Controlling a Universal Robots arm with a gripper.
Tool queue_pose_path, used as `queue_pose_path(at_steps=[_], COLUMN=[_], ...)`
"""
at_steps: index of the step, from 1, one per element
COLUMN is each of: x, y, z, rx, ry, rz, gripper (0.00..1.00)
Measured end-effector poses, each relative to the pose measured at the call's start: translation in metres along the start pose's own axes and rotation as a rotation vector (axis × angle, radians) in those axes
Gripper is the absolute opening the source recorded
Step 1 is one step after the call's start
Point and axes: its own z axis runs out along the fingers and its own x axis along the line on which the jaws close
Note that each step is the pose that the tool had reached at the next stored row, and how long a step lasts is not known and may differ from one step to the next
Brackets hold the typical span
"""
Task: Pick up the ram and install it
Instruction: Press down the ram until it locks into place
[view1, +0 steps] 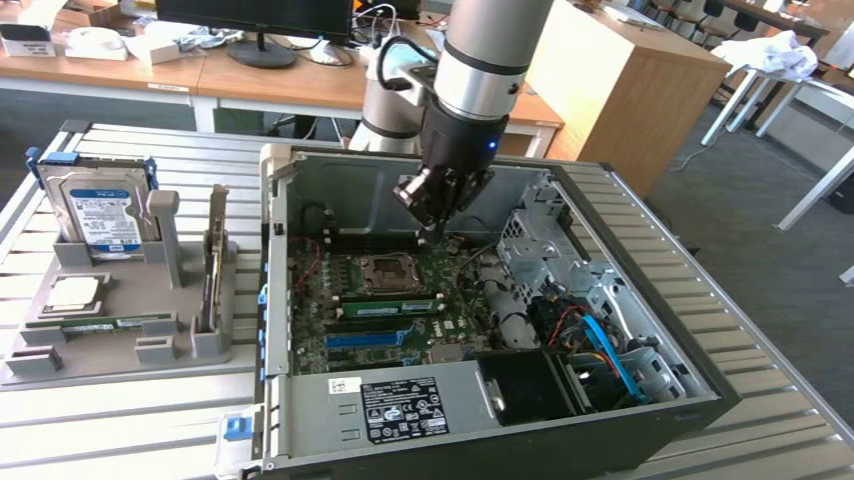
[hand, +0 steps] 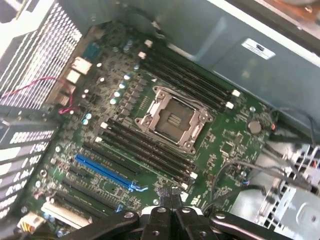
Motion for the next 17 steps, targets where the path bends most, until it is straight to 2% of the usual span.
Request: queue_pose_path(at_steps=[7, 17], x=[0.0, 0.0], y=[0.0, 0.0], z=[0.0001, 0.0001], rx=[0.0057, 0.0059], ry=[-0.0043, -0.0045], rz=[0.113, 0.118], gripper=[0.1, 0.1])
